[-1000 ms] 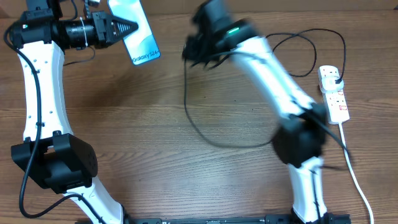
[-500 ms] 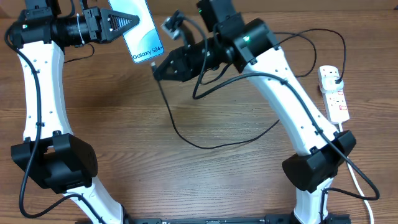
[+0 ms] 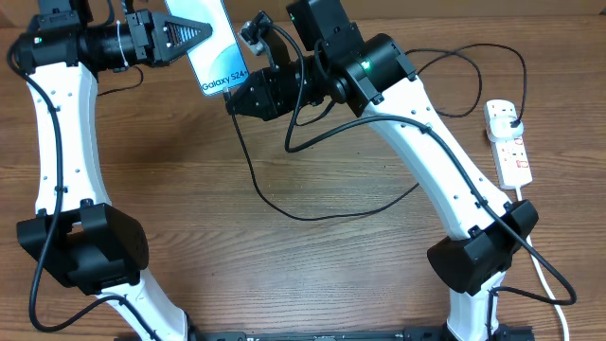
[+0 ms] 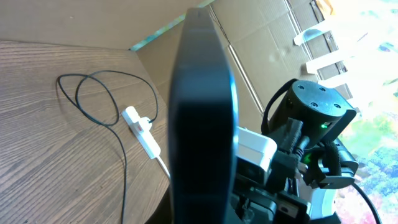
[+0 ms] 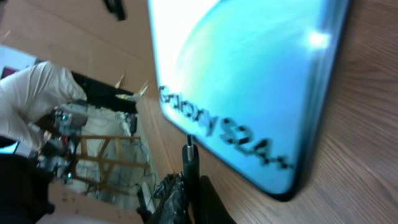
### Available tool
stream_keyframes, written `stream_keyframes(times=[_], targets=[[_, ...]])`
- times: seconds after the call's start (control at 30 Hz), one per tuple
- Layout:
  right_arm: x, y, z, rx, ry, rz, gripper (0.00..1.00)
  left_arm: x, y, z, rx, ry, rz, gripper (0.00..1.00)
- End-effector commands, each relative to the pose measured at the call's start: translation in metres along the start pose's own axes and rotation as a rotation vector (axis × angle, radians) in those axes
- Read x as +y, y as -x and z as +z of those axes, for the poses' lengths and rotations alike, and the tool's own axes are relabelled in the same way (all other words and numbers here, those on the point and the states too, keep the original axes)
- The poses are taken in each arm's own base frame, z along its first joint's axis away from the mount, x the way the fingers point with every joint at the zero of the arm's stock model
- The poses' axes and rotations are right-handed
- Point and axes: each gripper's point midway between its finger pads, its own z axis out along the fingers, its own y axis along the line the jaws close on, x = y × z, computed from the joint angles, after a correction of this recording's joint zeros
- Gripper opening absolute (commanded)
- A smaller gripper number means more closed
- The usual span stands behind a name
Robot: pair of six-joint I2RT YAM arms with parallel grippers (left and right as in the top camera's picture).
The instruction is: Plug charger to phone and switch on socket
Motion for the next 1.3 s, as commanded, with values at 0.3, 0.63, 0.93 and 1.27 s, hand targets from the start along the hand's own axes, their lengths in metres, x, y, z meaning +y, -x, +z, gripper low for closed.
stream_keyframes(times=[0.3, 0.63, 0.93, 1.27], targets=[[-0.007, -0.017, 0.007, 0.062, 0.098, 0.073, 0.04, -0.016, 0.001, -0.002, 0.003, -0.049, 0.015, 0.04], [0.002, -0.003, -0.007, 0.024, 0.207, 0.037, 0.04, -0.016, 0.002, -0.002, 0.002, -0.049, 0.031, 0.04], [-0.012, -0.012, -0.003, 0.050, 0.146, 0.054, 0.04, -0.016, 0.002, -0.002, 0.002, -0.049, 0.031, 0.04], [-0.006, -0.006, 0.014, 0.044, 0.194, 0.059, 0.04, -0.016, 0.001, -0.002, 0.003, -0.049, 0.028, 0.04]])
